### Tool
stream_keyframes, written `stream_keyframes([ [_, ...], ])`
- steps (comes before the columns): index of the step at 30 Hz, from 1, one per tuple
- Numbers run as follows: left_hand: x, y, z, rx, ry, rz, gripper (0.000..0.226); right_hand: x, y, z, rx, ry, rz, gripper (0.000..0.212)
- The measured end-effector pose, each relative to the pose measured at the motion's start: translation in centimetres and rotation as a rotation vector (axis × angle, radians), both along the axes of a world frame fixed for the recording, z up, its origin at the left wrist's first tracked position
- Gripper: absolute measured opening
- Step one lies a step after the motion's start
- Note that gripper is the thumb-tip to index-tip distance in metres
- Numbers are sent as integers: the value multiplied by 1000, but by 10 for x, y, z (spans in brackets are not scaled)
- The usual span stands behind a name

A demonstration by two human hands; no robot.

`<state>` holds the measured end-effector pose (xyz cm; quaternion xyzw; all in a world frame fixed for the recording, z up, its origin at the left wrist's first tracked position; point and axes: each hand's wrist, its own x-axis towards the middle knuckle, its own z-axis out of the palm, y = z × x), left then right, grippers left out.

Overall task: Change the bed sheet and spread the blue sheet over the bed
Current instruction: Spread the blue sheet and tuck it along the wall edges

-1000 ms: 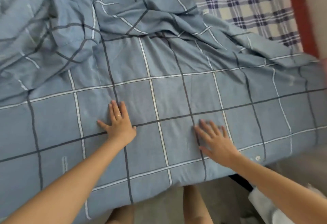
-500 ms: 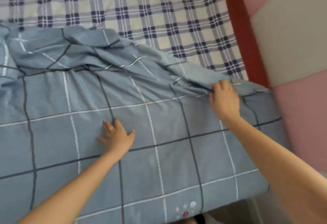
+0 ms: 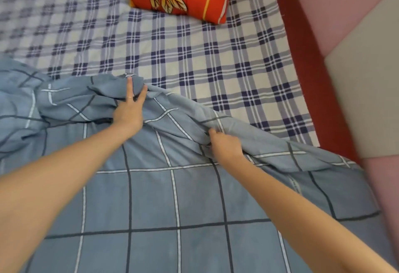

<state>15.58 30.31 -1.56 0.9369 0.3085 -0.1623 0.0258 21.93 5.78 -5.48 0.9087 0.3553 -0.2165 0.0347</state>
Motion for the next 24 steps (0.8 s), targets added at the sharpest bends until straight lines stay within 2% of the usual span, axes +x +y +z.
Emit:
stream_keyframes([
  [2,16,19,-2,48,134,52,105,11,-3,0,36,-6,22,29],
  [4,28,34,-1,87,246,76,102,24,-10,6,90,19,-63,28],
  [6,36,44,-1,72,313,16,78,35,-20,18,226,65,-234,26],
  [8,44,55,-1,104,403,-11,45,51,-20,25,411,225,-471,24],
  [11,62,56,7,170,409,59,34,84,-11,37,710,639,-984,16],
  [12,72,57,13,189,375,79,31,96,-8,41,763,675,-1053,15],
  [14,101,61,30,171,236,138,27,123,0,49,733,498,-960,15],
  [17,147,73,53,-33,10,249,25,166,8,62,699,184,-804,14],
  [20,183,84,62,-376,-237,414,30,205,21,63,667,73,-786,23],
  [24,213,90,58,-436,-393,410,43,242,36,54,537,-71,-760,26],
])
